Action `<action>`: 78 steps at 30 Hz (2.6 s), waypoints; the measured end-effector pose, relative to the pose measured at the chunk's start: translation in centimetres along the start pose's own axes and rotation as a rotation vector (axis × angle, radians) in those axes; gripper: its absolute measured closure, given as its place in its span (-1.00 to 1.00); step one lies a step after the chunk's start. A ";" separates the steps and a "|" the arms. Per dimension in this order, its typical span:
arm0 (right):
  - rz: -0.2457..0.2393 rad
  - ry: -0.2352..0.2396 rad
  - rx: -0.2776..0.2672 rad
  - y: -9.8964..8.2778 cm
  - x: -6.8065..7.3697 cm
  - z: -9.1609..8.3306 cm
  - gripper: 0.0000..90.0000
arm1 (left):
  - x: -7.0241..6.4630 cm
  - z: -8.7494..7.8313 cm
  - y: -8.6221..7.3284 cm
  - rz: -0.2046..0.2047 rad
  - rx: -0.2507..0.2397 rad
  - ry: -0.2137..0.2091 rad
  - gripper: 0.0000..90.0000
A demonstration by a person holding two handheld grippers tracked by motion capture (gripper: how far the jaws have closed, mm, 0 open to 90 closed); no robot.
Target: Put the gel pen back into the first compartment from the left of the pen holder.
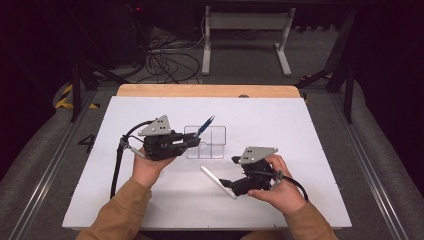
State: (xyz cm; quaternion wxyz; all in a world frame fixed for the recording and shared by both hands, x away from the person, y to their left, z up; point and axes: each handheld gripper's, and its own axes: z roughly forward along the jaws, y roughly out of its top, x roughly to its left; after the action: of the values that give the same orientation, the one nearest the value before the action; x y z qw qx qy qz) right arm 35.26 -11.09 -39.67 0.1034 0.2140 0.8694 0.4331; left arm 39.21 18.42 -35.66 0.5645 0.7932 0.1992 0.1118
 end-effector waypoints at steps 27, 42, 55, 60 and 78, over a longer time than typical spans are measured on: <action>-0.002 0.018 0.008 -0.3 0.2 0.4 -0.60 | 3.3 2.7 -0.9 -0.044 -0.151 0.111 0.69; -0.007 0.028 0.009 -0.3 0.3 0.5 -0.60 | 3.8 3.6 -1.4 -0.018 -0.140 0.139 0.69; -0.010 0.037 0.017 -0.3 0.4 0.6 -0.60 | 4.7 4.4 -2.3 -0.041 -0.108 0.141 0.69; -0.008 0.039 0.015 -0.3 0.4 0.5 -0.60 | 4.9 4.8 -2.8 -0.052 -0.081 0.139 0.69; -0.015 0.044 0.023 -0.4 0.6 0.7 -0.61 | 4.7 4.3 -3.4 -0.059 -0.032 0.151 0.68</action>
State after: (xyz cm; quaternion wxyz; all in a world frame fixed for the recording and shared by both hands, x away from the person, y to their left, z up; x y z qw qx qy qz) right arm 34.89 -10.51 -40.45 0.0851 0.1989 0.8780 0.4269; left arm 44.55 17.79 -40.53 0.5636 0.7671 0.2627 0.1577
